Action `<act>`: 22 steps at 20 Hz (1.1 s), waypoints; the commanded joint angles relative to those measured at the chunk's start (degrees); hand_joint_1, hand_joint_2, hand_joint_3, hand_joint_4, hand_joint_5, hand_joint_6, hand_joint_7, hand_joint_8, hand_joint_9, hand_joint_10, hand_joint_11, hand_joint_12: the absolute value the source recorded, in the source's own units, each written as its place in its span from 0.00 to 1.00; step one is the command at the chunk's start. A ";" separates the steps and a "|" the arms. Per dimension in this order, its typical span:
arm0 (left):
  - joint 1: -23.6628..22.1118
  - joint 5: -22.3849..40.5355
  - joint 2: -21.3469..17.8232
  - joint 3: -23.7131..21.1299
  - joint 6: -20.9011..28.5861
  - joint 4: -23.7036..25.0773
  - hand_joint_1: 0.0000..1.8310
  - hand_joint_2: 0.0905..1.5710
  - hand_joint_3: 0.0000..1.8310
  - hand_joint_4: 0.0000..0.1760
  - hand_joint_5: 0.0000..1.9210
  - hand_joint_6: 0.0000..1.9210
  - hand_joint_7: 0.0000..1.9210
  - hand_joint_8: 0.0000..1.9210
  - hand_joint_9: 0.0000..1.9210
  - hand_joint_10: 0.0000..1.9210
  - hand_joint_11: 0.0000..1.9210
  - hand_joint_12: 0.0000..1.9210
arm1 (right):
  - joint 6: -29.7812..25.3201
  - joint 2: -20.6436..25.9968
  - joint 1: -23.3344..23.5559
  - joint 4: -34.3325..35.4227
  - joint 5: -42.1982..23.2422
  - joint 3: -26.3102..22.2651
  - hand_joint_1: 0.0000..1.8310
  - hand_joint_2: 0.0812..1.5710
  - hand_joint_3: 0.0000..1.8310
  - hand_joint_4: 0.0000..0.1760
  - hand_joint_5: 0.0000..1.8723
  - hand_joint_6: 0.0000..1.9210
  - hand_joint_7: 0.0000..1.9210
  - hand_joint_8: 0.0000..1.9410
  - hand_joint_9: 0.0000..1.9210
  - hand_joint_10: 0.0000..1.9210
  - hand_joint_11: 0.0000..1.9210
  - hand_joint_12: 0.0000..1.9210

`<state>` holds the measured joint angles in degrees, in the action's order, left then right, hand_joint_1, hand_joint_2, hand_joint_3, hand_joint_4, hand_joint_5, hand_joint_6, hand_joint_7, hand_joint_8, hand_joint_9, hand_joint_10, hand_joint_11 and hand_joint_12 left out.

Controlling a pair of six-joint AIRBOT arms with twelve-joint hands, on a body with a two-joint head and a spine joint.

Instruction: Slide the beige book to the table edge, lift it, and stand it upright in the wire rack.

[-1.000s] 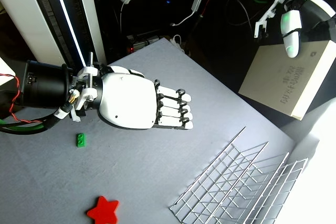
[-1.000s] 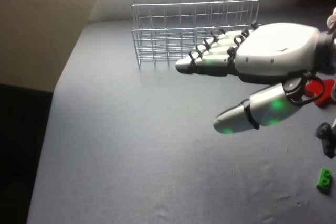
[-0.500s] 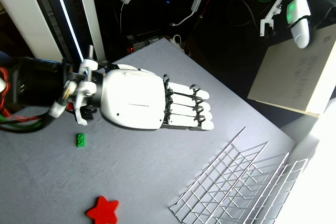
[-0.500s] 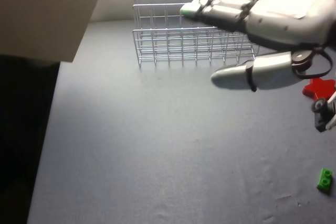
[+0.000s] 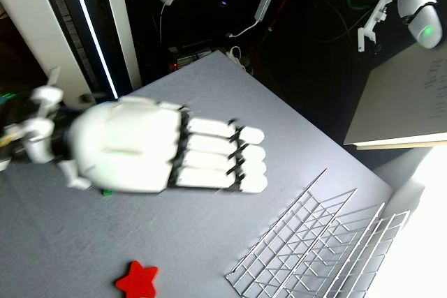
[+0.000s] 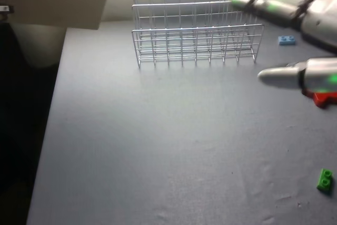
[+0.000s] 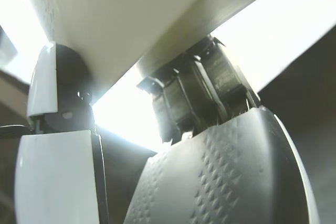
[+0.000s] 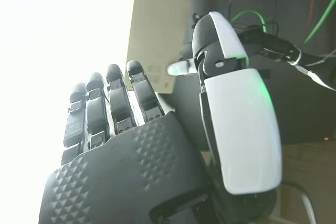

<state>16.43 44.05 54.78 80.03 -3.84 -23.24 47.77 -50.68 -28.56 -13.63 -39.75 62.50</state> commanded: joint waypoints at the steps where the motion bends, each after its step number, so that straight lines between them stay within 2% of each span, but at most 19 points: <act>1: -0.76 7.22 -0.14 0.85 1.65 0.96 0.74 0.75 0.00 0.00 0.36 0.61 0.43 0.67 0.42 0.78 0.38 0.87 | -0.03 0.20 -0.08 1.01 -8.86 -0.04 0.07 0.73 0.00 0.00 0.00 0.00 0.03 0.00 0.04 0.00 0.01 0.01; 8: -4.00 7.30 3.34 4.75 6.25 4.69 0.74 0.75 0.00 0.00 0.36 0.61 0.42 0.68 0.42 0.78 0.38 0.86 | -2.34 0.22 -0.29 0.81 -9.00 -0.19 0.08 0.72 0.00 0.00 0.00 0.00 0.03 0.00 0.03 0.00 0.00 0.01; 10: -4.21 7.30 4.85 4.75 9.43 6.00 0.74 0.76 0.00 0.00 0.35 0.62 0.42 0.67 0.42 0.80 0.37 0.87 | -3.10 0.24 -0.31 -0.15 -9.01 -0.19 0.06 0.73 0.00 0.00 0.00 0.00 0.02 0.00 0.02 0.00 0.00 0.00; 18: -4.23 8.12 8.81 7.43 12.73 9.76 0.74 0.76 0.00 0.00 0.35 0.61 0.42 0.69 0.41 0.80 0.36 0.88 | -3.24 0.25 -0.38 -0.36 -8.98 -0.19 0.08 0.73 0.00 0.00 0.00 0.00 0.02 0.00 0.02 0.00 0.01 0.02; 19: -4.23 8.38 9.39 7.98 13.23 10.10 0.74 0.76 0.00 0.00 0.36 0.61 0.42 0.69 0.40 0.80 0.36 0.88 | -3.27 0.25 -0.38 -0.36 -8.98 -0.19 0.08 0.72 0.00 0.00 0.00 0.00 0.02 0.00 0.02 0.00 0.00 0.05; 20: -4.23 8.45 9.95 8.66 13.78 10.77 0.74 0.76 0.00 0.00 0.36 0.61 0.42 0.68 0.41 0.80 0.36 0.88 | -3.27 0.24 -0.38 -0.38 -9.00 -0.19 0.08 0.73 0.00 0.00 0.00 0.00 0.02 0.00 0.02 0.00 0.00 0.06; 21: -4.22 8.49 10.62 9.42 14.52 11.19 0.68 0.75 0.00 0.00 0.39 0.61 0.47 0.68 0.45 0.71 0.37 0.87 | -3.28 0.24 -0.38 -0.40 -9.01 -0.19 0.08 0.73 0.00 0.00 0.00 0.00 0.02 0.00 0.02 0.00 0.00 0.07; 22: -4.21 8.54 11.10 9.96 15.03 11.64 0.73 0.75 0.00 0.00 0.36 0.60 0.44 0.67 0.42 0.78 0.37 0.87 | -3.30 0.24 -0.38 -0.42 -9.02 -0.19 0.07 0.73 0.00 0.00 0.00 0.00 0.02 0.00 0.02 0.00 0.00 0.07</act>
<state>13.04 44.77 66.46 89.78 10.07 -10.70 44.93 -50.78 -29.54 -15.70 -42.00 62.28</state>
